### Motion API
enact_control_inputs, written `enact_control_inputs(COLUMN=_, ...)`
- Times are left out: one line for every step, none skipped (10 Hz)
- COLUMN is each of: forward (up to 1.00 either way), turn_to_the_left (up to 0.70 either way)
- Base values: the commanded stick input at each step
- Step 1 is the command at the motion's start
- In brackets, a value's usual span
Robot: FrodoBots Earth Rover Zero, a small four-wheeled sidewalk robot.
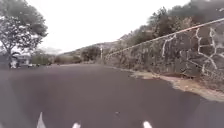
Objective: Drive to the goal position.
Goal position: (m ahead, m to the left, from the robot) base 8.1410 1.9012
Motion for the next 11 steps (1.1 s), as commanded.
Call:
enact_control_inputs(forward=1.0, turn_to_the_left=-0.25)
enact_control_inputs(forward=1.0, turn_to_the_left=-0.25)
enact_control_inputs(forward=1.0, turn_to_the_left=-0.25)
enact_control_inputs(forward=1.0, turn_to_the_left=-0.25)
enact_control_inputs(forward=1.0, turn_to_the_left=-0.08)
enact_control_inputs(forward=1.0, turn_to_the_left=-0.04)
enact_control_inputs(forward=1.0, turn_to_the_left=0.0)
enact_control_inputs(forward=1.0, turn_to_the_left=0.0)
enact_control_inputs(forward=1.0, turn_to_the_left=0.0)
enact_control_inputs(forward=1.0, turn_to_the_left=0.0)
enact_control_inputs(forward=1.0, turn_to_the_left=0.0)
